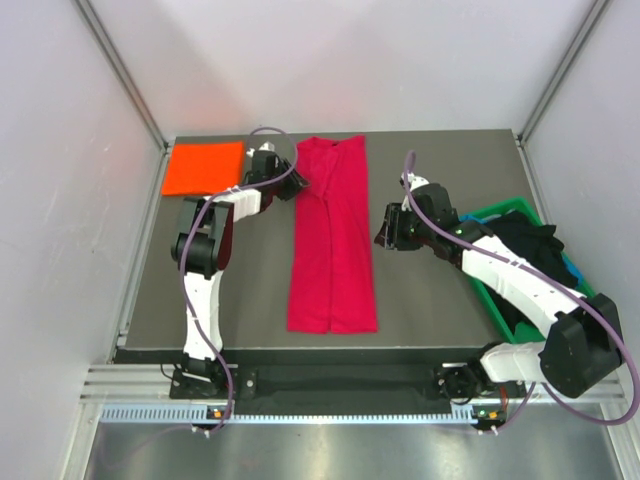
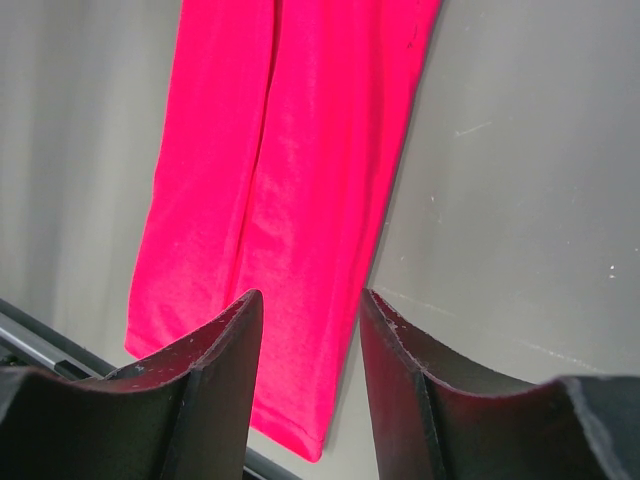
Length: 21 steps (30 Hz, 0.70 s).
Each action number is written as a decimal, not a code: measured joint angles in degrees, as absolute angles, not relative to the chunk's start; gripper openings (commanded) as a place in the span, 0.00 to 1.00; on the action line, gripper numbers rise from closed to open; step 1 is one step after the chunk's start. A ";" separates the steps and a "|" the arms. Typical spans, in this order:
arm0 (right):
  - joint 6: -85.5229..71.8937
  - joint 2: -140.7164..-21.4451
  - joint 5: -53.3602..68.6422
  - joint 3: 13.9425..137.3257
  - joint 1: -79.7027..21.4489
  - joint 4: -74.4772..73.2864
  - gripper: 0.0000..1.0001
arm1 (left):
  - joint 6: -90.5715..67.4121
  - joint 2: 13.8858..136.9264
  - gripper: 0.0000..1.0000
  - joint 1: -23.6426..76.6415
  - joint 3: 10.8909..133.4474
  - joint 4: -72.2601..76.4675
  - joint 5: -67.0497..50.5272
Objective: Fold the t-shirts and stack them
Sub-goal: Fold the tshirt
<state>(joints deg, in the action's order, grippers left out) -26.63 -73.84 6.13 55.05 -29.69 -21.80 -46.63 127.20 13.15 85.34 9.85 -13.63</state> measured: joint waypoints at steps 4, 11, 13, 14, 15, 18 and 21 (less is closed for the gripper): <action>-26.63 -73.84 6.15 55.05 -29.54 -21.80 0.45 | -46.63 127.39 0.38 13.13 85.34 9.89 -13.63; -26.63 -73.84 6.17 55.05 -29.43 -21.80 0.44 | -46.59 127.61 0.38 13.19 85.52 9.76 -13.58; -26.63 -73.84 6.15 55.05 -29.43 -21.80 0.44 | -46.50 127.85 0.39 13.32 86.24 8.43 -12.88; -26.63 -73.84 6.17 55.05 -29.43 -21.80 0.44 | -46.35 127.94 0.39 13.41 86.59 7.97 -12.45; -26.63 -73.84 6.17 55.05 -29.43 -21.80 0.44 | -46.17 127.94 0.40 13.54 86.83 7.42 -12.01; -26.63 -73.84 6.17 55.05 -29.43 -21.80 0.44 | -45.82 127.94 0.40 13.82 87.13 7.11 -11.03; -26.63 -73.84 6.17 55.05 -29.43 -21.78 0.44 | -45.71 127.94 0.39 14.00 87.13 6.94 -11.00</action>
<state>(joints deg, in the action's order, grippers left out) -26.63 -73.84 6.17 55.05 -29.43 -21.78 -45.71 127.94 14.00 87.13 6.94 -11.00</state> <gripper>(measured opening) 0.444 0.396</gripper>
